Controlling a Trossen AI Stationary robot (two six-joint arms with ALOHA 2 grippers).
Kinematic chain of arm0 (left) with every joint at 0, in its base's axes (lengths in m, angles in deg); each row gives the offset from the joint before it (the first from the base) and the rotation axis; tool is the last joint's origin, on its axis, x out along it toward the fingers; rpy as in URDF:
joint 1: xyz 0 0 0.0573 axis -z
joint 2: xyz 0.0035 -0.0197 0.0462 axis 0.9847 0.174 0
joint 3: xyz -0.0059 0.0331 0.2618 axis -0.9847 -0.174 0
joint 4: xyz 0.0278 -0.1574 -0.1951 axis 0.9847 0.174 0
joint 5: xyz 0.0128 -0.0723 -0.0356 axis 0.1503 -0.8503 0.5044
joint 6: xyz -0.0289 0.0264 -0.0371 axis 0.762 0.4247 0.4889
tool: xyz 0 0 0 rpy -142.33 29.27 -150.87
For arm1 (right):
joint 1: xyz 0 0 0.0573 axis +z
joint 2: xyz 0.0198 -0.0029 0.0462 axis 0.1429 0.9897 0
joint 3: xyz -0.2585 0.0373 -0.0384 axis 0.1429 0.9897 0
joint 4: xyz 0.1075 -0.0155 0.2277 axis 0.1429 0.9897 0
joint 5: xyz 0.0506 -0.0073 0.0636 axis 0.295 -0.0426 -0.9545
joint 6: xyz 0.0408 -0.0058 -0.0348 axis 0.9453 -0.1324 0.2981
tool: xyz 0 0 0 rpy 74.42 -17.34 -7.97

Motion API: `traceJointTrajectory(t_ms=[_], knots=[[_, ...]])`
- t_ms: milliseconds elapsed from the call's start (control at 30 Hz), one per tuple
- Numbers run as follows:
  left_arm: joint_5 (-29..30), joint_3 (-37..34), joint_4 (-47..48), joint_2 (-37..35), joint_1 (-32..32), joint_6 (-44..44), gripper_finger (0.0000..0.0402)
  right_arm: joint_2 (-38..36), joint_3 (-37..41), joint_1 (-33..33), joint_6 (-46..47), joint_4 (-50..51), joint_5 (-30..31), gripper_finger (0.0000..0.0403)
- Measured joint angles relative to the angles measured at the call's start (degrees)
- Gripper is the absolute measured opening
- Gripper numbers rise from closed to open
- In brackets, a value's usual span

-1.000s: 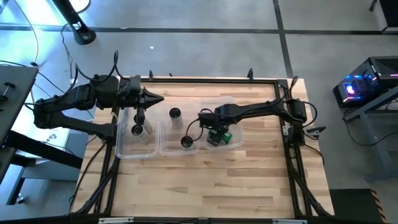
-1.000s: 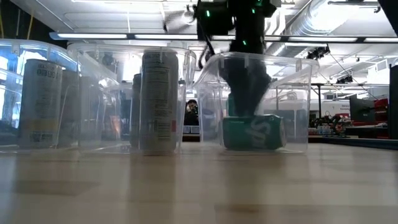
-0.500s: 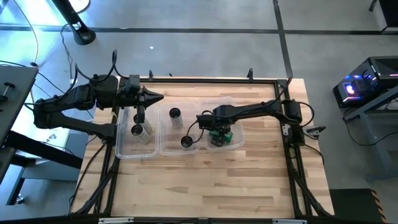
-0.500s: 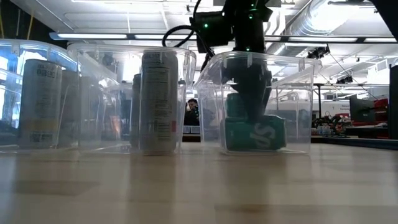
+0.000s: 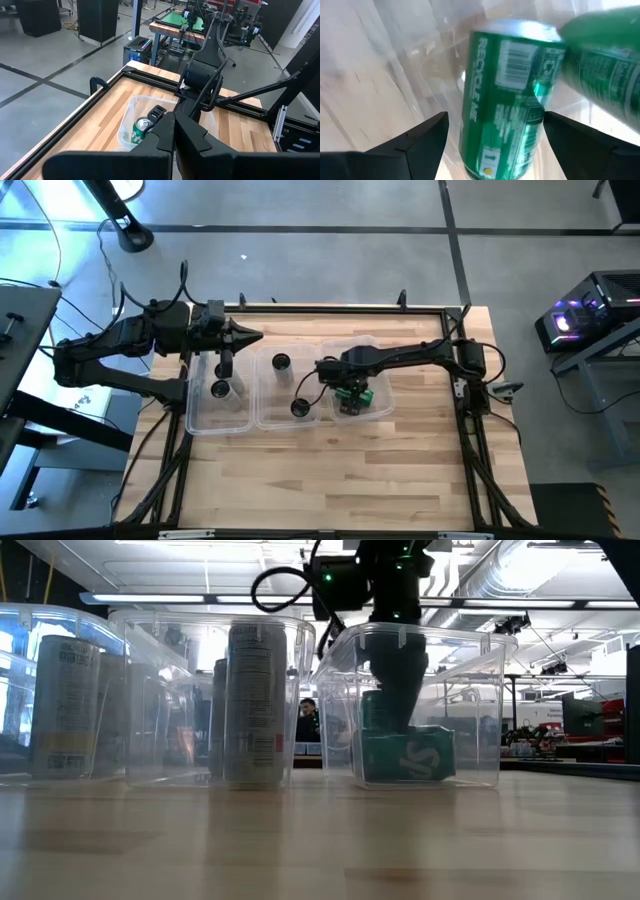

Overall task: Sort soda cans
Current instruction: Put the green soda can into the right transparent container

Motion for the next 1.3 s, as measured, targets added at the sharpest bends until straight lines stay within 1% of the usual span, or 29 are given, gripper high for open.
traceJointTrajectory(t_ms=[200,267,400,467,600,733,1100,1233,1300], knots=[[0.0,0.0,0.03,0.0,0.0,-0.05,0.0,0.38,0.0,-0.44,0.9,-0.75,1.44,0.0319],[0.0,0.0,0.04,-0.02,0.0,-0.07,0.0,0.79,0.0,-0.14,-1.92,-0.69,1.81,0.0319],[-0.02,0.0,0.13,-0.02,0.0,-1.0,0.0,1.42,-0.03,0.86,-9.45,-1.0,4.71,0.0319],[-0.03,0.03,0.15,-0.02,0.0,-1.55,0.0,1.76,-0.11,0.93,-10.38,-1.43,5.09,0.0319],[-0.02,0.04,0.15,-0.02,0.0,-1.64,0.0,1.99,-0.13,0.78,-6.88,-2.85,4.65,0.0319],[-0.02,0.04,0.15,-0.02,0.0,-1.7,0.0,2.1,-0.13,0.83,-3.68,-3.35,6.04,0.0319],[-0.02,0.04,0.15,-0.02,0.02,-2.62,0.0,2.83,-0.31,1.11,5.49,-3.73,6.95,0.0319],[-0.02,0.04,0.07,-0.04,0.0,-2.67,0.0,3.67,-0.31,1.41,9.11,-6.03,10.36,0.0319],[-0.02,0.04,-0.27,-0.02,0.0,-3.01,0.0,3.67,-0.31,1.05,9.28,-6.35,9.53,0.0316]])
